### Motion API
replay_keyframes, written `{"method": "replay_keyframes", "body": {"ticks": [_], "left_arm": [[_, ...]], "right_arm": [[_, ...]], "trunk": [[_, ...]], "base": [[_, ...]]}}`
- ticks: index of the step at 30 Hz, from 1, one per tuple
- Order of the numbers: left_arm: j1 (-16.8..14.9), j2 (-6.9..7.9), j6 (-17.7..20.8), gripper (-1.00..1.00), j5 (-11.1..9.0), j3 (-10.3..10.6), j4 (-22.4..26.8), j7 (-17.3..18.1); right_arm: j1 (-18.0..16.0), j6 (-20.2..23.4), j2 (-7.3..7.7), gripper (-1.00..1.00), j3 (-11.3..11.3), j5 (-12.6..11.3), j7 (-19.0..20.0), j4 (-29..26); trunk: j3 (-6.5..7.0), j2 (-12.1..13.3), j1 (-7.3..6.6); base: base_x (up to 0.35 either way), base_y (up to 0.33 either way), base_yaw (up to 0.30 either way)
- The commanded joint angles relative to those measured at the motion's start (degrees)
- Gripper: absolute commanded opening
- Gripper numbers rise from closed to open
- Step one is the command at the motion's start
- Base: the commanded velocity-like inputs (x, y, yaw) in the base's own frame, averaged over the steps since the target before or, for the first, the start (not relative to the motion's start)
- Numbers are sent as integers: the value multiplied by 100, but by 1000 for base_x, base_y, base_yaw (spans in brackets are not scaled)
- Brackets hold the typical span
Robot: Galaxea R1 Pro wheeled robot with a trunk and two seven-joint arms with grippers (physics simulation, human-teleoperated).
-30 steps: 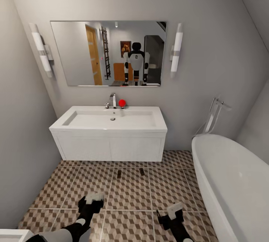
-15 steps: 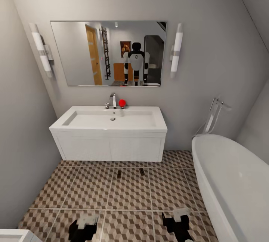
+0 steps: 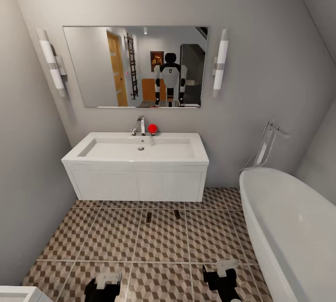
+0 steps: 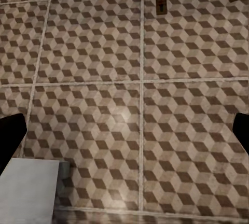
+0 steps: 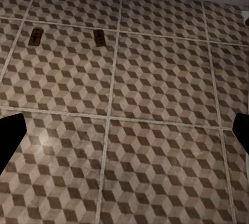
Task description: Take the four mousetraps from the cabinet in the bathroom and place them on the bathroom floor. Make sure all four end up on the same floor surface, and ensure that at least two of them are either under or directly next to the same bathroom sink.
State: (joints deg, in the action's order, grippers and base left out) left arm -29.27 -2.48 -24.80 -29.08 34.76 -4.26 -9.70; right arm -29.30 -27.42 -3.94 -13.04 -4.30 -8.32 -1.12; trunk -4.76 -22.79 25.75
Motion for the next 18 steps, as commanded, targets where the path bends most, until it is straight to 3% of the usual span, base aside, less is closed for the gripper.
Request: {"method": "replay_keyframes", "body": {"ticks": [1,3,18], "left_arm": [[-7,-7,9,100,-19,48,-23,-15],[-6,-7,163,100,-19,48,-22,-8],[-9,-23,221,100,-19,48,-22,-10]], "right_arm": [[-6,-17,-2,100,-50,-44,-20,7],[-6,-17,-2,100,-50,-44,-20,7],[-6,-12,-2,100,-50,-44,-20,7]], "trunk": [[-13,-13,4],[-13,-13,4],[-13,-13,4]], "base": [[0,0,0],[0,0,0],[0,0,0]]}}
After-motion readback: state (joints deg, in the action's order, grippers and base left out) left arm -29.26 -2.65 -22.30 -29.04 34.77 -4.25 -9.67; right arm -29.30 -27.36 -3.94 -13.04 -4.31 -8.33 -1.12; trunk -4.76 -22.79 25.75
